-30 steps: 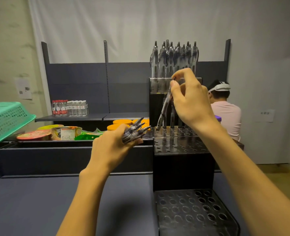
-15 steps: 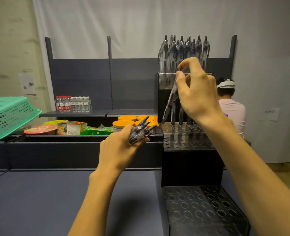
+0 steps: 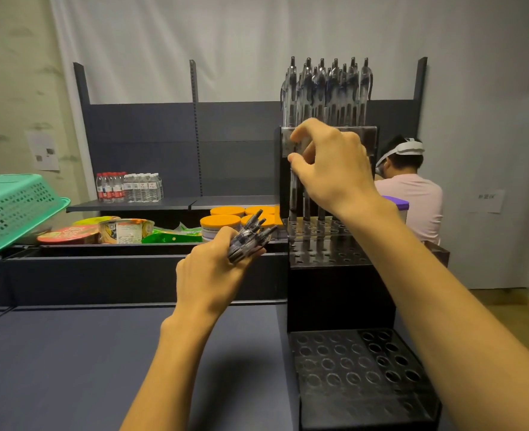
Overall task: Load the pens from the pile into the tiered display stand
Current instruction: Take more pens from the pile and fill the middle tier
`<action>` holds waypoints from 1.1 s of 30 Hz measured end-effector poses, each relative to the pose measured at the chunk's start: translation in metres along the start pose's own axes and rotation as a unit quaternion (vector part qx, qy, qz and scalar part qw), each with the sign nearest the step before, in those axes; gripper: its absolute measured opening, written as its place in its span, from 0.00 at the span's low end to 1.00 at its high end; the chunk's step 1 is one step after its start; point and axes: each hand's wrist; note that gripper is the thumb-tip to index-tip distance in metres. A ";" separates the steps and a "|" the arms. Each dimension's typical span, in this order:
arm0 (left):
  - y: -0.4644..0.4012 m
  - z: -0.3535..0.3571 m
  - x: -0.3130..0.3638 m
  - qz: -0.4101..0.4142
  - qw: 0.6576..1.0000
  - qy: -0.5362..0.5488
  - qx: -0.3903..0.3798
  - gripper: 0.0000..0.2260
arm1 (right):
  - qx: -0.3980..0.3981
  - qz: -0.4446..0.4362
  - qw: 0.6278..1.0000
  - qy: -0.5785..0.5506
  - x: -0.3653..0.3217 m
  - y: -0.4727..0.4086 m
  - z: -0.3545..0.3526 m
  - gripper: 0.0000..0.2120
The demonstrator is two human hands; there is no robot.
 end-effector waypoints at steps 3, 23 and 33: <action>0.002 0.003 0.000 -0.003 1.000 0.003 0.011 0.17 | -0.027 -0.003 0.997 0.066 -0.002 -0.002 0.000 0.11; 0.005 0.010 0.003 0.016 0.992 0.094 0.077 0.18 | -0.212 -0.030 0.967 -0.135 -0.007 0.052 0.003 0.08; 0.006 0.014 0.007 0.000 0.989 0.140 0.056 0.15 | -0.191 -0.012 0.959 -0.212 -0.003 0.055 0.006 0.03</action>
Point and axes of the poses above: each hand's wrist, its own y-axis away from the middle knuckle, its own z-axis out of the palm, x = y × z, and after that the axes turned 6 degrees about -x, right-handed
